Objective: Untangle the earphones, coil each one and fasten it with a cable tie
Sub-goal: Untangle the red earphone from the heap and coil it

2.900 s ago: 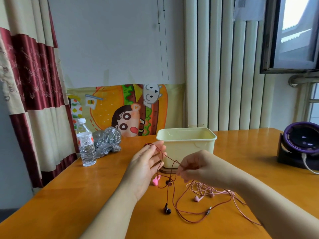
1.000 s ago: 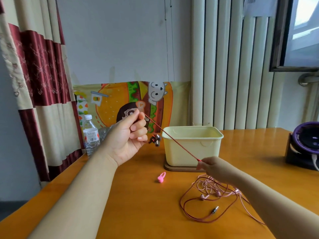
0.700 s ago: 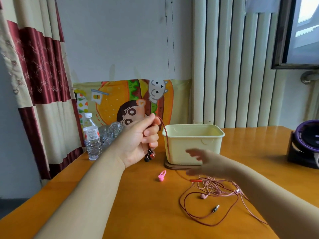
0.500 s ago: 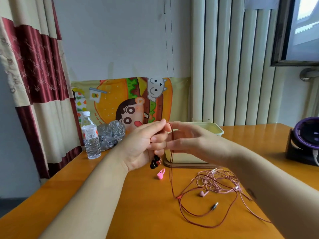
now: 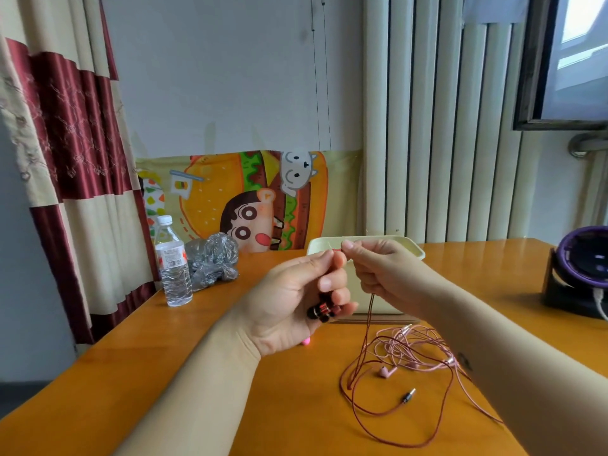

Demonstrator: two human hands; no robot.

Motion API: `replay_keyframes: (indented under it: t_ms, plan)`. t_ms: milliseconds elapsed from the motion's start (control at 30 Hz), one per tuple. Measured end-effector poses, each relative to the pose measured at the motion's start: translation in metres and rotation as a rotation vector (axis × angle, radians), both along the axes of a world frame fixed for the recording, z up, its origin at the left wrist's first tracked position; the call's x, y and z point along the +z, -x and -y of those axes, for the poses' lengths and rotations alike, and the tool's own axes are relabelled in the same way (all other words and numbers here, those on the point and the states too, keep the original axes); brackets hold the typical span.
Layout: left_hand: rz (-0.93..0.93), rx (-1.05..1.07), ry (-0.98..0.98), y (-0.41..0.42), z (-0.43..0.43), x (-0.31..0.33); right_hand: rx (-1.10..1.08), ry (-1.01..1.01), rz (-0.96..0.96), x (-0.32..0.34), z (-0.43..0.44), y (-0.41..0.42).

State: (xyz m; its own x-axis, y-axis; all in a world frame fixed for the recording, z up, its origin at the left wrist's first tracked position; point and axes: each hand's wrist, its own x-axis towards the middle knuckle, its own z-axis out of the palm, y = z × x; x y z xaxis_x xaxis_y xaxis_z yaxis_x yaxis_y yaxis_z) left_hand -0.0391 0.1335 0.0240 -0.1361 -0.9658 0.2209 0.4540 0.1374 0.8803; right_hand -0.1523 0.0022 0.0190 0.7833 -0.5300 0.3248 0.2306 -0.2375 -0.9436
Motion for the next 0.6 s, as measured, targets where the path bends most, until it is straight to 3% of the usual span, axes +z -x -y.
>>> replay_keyframes:
  t_ms: [233, 333, 467, 533, 600]
  plan:
    - [-0.138, 0.286, 0.026, 0.007, 0.004, 0.001, -0.002, 0.031, -0.120, -0.020, -0.010, 0.002]
    - [-0.172, 0.412, 0.066, -0.003, 0.013, -0.001, -0.058, 0.341, -0.367, -0.026, -0.022, 0.005]
    - [-0.147, 0.544, 0.063, -0.018, 0.018, -0.008, 0.085, 0.710, -0.695, -0.016, -0.045, 0.014]
    - [-0.098, 0.577, 0.039, -0.022, 0.019, -0.015, 0.096, 0.791, -0.733, -0.004, -0.057, 0.019]
    - [0.004, 0.591, 0.020, -0.024, 0.019, -0.022, 0.050, 0.875, -0.644, 0.011, -0.063, 0.024]
